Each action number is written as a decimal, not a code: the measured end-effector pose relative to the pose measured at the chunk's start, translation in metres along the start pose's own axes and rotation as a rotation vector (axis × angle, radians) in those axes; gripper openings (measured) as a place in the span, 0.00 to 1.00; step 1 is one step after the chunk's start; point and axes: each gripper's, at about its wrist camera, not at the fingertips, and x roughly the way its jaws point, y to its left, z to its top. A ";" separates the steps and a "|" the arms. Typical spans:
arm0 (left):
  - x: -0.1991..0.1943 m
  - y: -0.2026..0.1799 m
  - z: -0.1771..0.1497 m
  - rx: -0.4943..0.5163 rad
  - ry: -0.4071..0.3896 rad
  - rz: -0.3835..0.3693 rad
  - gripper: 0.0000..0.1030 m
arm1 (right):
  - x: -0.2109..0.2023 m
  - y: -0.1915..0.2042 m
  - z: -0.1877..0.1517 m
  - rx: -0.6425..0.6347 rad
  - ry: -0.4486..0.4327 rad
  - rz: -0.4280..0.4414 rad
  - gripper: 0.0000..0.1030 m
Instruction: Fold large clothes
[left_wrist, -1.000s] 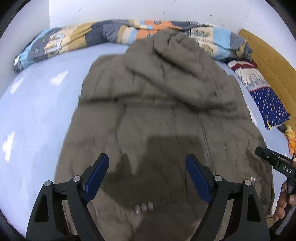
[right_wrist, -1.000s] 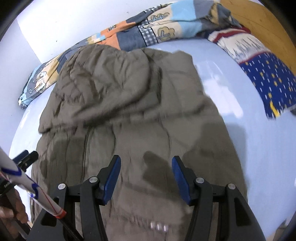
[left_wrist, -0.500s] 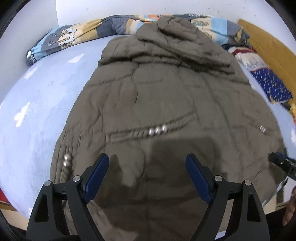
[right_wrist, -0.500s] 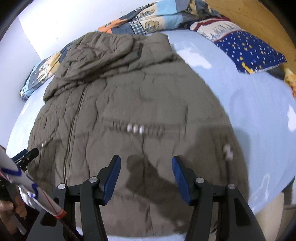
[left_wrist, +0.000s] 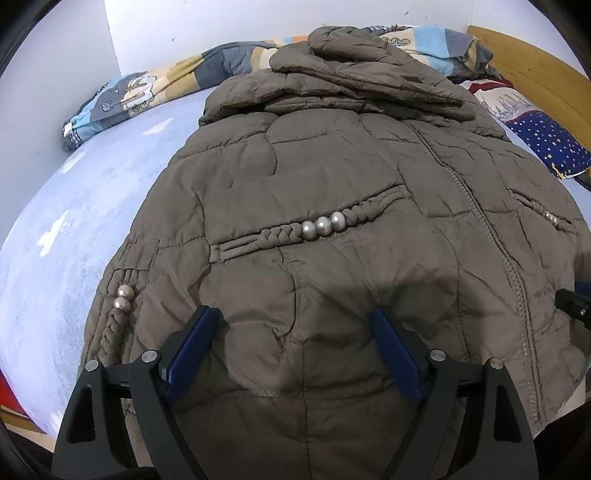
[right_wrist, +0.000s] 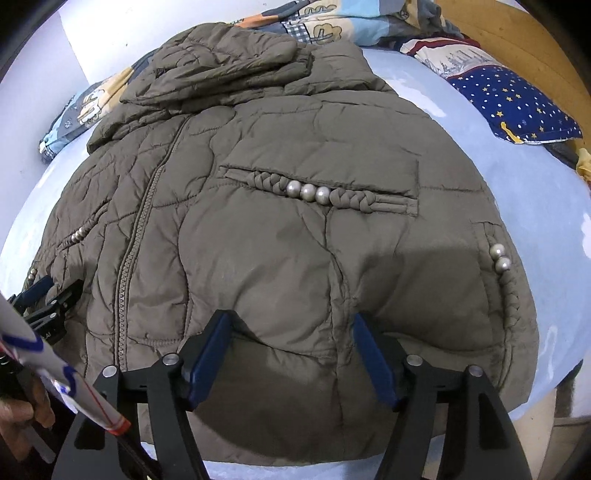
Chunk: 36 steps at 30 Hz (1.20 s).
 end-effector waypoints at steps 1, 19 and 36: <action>0.000 0.000 0.000 0.001 -0.003 0.003 0.84 | 0.000 0.000 -0.001 -0.005 -0.009 -0.001 0.72; 0.000 0.000 -0.011 -0.006 -0.072 0.004 0.87 | -0.003 0.001 -0.015 -0.037 -0.100 0.005 0.72; -0.040 0.024 -0.026 -0.060 -0.079 -0.044 0.87 | -0.040 -0.032 -0.015 0.096 -0.188 0.153 0.73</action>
